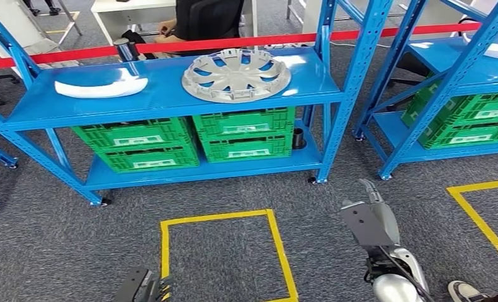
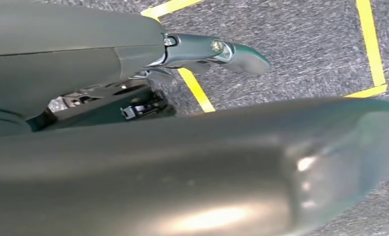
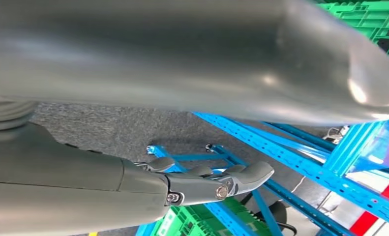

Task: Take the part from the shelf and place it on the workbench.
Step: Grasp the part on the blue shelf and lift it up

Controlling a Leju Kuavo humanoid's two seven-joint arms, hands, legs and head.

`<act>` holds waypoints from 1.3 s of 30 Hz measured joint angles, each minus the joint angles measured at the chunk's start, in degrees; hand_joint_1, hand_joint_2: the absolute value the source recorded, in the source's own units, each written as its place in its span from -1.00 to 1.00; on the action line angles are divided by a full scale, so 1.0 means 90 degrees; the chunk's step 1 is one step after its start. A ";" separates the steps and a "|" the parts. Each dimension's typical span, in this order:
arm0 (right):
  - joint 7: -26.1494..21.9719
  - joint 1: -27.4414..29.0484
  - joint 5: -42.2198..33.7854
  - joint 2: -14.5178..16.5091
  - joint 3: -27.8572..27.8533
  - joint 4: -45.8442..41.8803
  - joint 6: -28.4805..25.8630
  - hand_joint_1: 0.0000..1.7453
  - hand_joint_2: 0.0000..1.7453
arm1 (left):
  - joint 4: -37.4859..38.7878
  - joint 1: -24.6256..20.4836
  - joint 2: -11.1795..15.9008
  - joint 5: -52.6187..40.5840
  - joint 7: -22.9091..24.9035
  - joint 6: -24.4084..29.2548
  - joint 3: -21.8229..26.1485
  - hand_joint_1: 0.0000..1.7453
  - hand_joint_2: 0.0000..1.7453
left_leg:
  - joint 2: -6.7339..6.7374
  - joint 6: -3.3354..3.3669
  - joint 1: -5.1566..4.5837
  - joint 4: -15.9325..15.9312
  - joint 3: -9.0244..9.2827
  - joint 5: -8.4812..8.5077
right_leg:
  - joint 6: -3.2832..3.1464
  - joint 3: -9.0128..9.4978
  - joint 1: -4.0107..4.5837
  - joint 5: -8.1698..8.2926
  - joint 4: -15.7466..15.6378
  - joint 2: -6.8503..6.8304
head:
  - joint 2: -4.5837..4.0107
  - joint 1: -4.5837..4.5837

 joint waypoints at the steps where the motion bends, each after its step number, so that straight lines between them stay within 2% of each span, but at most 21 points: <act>1: 0.0001 0.0011 -0.0002 0.0001 0.0000 -0.0030 0.0013 -1.00 -1.00 | 0.0001 0.0001 0.0002 -0.0002 -0.0003 -0.0001 0.0000 -1.00 -1.00 | 0.0000 0.0042 -0.0007 -0.0438 0.0182 0.0273 | 0.0011 0.0031 0.0001 -0.0019 -0.0001 0.0006 | 0.0000 -0.0001; 3: 0.0006 0.0029 -0.0002 0.0003 -0.0001 -0.0080 0.0027 -1.00 -1.00 | 0.0004 -0.0004 0.0018 -0.0012 -0.0010 -0.0001 0.0000 -1.00 -1.00 | 0.0001 0.0124 -0.0042 -0.1192 0.0508 0.0577 | 0.0059 0.0067 0.0013 -0.0058 0.0002 0.0011 | 0.0000 0.0000; 4: 0.0009 0.0042 -0.0002 0.0004 -0.0001 -0.0100 0.0030 -1.00 -1.00 | 0.0005 -0.0004 0.0023 -0.0020 -0.0013 -0.0001 0.0000 -1.00 -1.00 | 0.0001 0.0151 -0.0065 -0.1372 0.0578 0.0607 | 0.0096 0.0067 0.0013 -0.0068 -0.0004 0.0011 | 0.0000 -0.0001; 8: 0.0032 0.0088 -0.0013 0.0004 -0.0015 -0.0250 0.0038 -1.00 -1.00 | 0.0004 0.0019 0.0023 -0.0044 -0.0029 0.0002 0.0000 -1.00 -1.00 | 0.0004 0.0260 -0.0065 -0.1539 0.0655 0.0616 | 0.0254 0.0069 0.0007 -0.0124 0.0026 0.0003 | 0.0000 0.0002; 10: 0.0060 0.0095 -0.0016 -0.0001 -0.0033 -0.0347 0.0069 -1.00 -1.00 | 0.0002 0.0022 0.0015 -0.0052 -0.0041 0.0005 0.0000 -1.00 -1.00 | 0.0016 0.0326 -0.0035 -0.1609 0.0722 0.0635 | 0.0286 -0.0165 0.0018 -0.0402 0.0535 -0.0005 | 0.0000 0.0004; 12: 0.0084 0.0108 -0.0006 -0.0006 -0.0044 -0.0400 0.0108 -1.00 -1.00 | 0.0002 0.0026 0.0002 -0.0056 -0.0045 0.0007 0.0000 -1.00 -1.00 | 0.0027 0.0363 -0.0038 -0.1614 0.0743 0.0613 | 0.0305 -0.0606 0.0027 -0.0738 0.1338 -0.0009 | 0.0000 0.0005; 13: 0.0089 0.0118 -0.0002 -0.0010 -0.0049 -0.0417 0.0118 -1.00 -1.00 | 0.0003 0.0031 -0.0004 -0.0056 -0.0046 0.0007 0.0000 -1.00 -1.00 | 0.0029 0.0367 -0.0040 -0.1612 0.0755 0.0597 | 0.0313 -0.0770 0.0026 -0.0783 0.1596 -0.0009 | 0.0000 0.0005; 14: 0.0089 0.0124 0.0002 -0.0012 -0.0053 -0.0434 0.0125 -1.00 -1.00 | 0.0003 0.0035 -0.0005 -0.0056 -0.0045 0.0007 0.0001 -1.00 -1.00 | 0.0029 0.0363 -0.0039 -0.1608 0.0775 0.0578 | 0.0318 -0.0825 0.0024 -0.0698 0.1630 -0.0010 | 0.0000 0.0005; 15: 0.0089 0.0126 0.0010 -0.0018 -0.0060 -0.0455 0.0132 -1.00 -1.00 | 0.0003 0.0037 -0.0007 -0.0056 -0.0045 0.0007 0.0001 -1.00 -1.00 | 0.0026 0.0352 -0.0034 -0.1599 0.0803 0.0553 | 0.0322 -0.0751 0.0021 -0.0492 0.1412 -0.0013 | 0.0000 0.0004; 17: 0.0089 0.0113 0.0053 -0.0038 -0.0072 -0.0500 0.0156 -1.00 0.00 | 0.0002 0.0035 -0.0011 -0.0059 -0.0045 0.0007 0.0001 -1.00 -1.00 | 0.0019 0.0305 -0.0034 -0.1562 0.0862 0.0481 | 0.0319 -0.0376 0.0019 -0.0025 0.0571 -0.0023 | 0.0000 0.0004; 19: 0.0090 0.0089 0.0106 -0.0069 -0.0077 -0.0556 0.0194 -1.00 1.00 | 0.0001 0.0027 -0.0013 -0.0063 -0.0046 0.0007 0.0001 -1.00 -1.00 | 0.0009 0.0240 -0.0054 -0.1519 0.0880 0.0414 | 0.0260 -0.0137 0.0024 0.0140 0.0047 -0.0020 | 0.0000 0.0004; 23: 0.0120 -0.0029 0.0097 -0.0204 -0.0118 -0.0727 0.0394 -1.00 -1.00 | -0.0011 0.0002 -0.0008 -0.0099 -0.0044 0.0001 0.0001 -1.00 -1.00 | 0.0009 0.0108 -0.0052 -0.1458 0.0876 0.0330 | 0.0090 -0.0095 0.0027 0.0109 -0.0033 -0.0005 | 0.0001 -0.0003; 25: 0.0130 -0.0137 0.0035 -0.0280 -0.0175 -0.0798 0.0518 -1.00 -1.00 | -0.0019 -0.0020 -0.0007 -0.0118 -0.0043 -0.0015 0.0000 -1.00 -1.00 | 0.0010 0.0038 -0.0033 -0.0977 0.0658 0.0072 | 0.0036 -0.0059 0.0004 0.0097 -0.0049 -0.0013 | 0.0001 -0.0015; 27: 0.0151 -0.0238 0.0005 -0.0358 -0.0224 -0.0830 0.0612 -1.00 -1.00 | -0.0022 -0.0029 -0.0009 -0.0128 -0.0042 -0.0035 0.0000 -1.00 -1.00 | 0.0010 -0.0007 -0.0013 -0.0134 0.0211 -0.0274 | 0.0007 -0.0040 0.0005 0.0073 -0.0048 -0.0019 | 0.0001 -0.0022; 28: 0.0170 -0.0277 0.0002 -0.0394 -0.0242 -0.0838 0.0650 -1.00 -1.00 | -0.0022 -0.0027 -0.0009 -0.0134 -0.0038 -0.0041 0.0000 -1.00 -1.00 | 0.0010 -0.0016 -0.0007 0.0189 0.0016 -0.0344 | 0.0002 -0.0029 0.0007 0.0061 -0.0048 -0.0018 | 0.0001 -0.0022; 29: 0.0187 -0.0303 0.0002 -0.0427 -0.0259 -0.0845 0.0681 -1.00 -1.00 | -0.0022 -0.0026 -0.0010 -0.0140 -0.0034 -0.0044 0.0000 -1.00 -1.00 | 0.0010 -0.0015 -0.0003 0.0308 -0.0087 -0.0295 | 0.0001 -0.0012 0.0008 0.0047 -0.0048 -0.0013 | 0.0001 -0.0023; 30: 0.0199 -0.0324 0.0004 -0.0455 -0.0274 -0.0851 0.0702 -1.00 -1.00 | -0.0023 -0.0028 -0.0010 -0.0145 -0.0030 -0.0044 0.0000 -1.00 -1.00 | 0.0010 -0.0001 -0.0002 0.0174 -0.0067 -0.0116 | 0.0007 0.0015 0.0008 0.0030 -0.0047 -0.0007 | 0.0000 -0.0022; 32: 0.0204 -0.0362 0.0005 -0.0495 -0.0294 -0.0866 0.0729 -1.00 -1.00 | -0.0024 -0.0035 -0.0008 -0.0151 -0.0026 -0.0045 0.0000 -1.00 -1.00 | 0.0008 0.0059 -0.0009 -0.0628 0.0242 0.0402 | 0.0035 0.0085 0.0009 -0.0015 -0.0049 0.0004 | 0.0001 -0.0023; 33: 0.0204 -0.0382 0.0007 -0.0512 -0.0299 -0.0877 0.0735 -1.00 -1.00 | -0.0023 -0.0039 -0.0006 -0.0151 -0.0026 -0.0045 0.0000 -1.00 -1.00 | 0.0007 0.0092 -0.0023 -0.1036 0.0414 0.0572 | 0.0062 0.0109 0.0017 -0.0040 -0.0047 0.0009 | 0.0001 -0.0023; 35: 0.0205 -0.0411 0.0008 -0.0538 -0.0305 -0.0897 0.0747 -1.00 -1.00 | -0.0024 -0.0045 -0.0005 -0.0151 -0.0025 -0.0045 0.0000 -1.00 -1.00 | 0.0004 0.0143 -0.0054 -0.1415 0.0573 0.0642 | 0.0136 0.0121 0.0025 -0.0061 -0.0060 0.0011 | 0.0001 -0.0022; 39: 0.0204 -0.0442 0.0008 -0.0584 -0.0334 -0.0916 0.0753 -1.00 -1.00 | -0.0033 -0.0048 -0.0004 -0.0151 -0.0024 -0.0045 0.0000 -1.00 -1.00 | -0.0002 0.0281 -0.0037 -0.1542 0.0638 0.0655 | 0.0289 0.0088 0.0017 -0.0147 0.0039 -0.0007 | 0.0001 -0.0021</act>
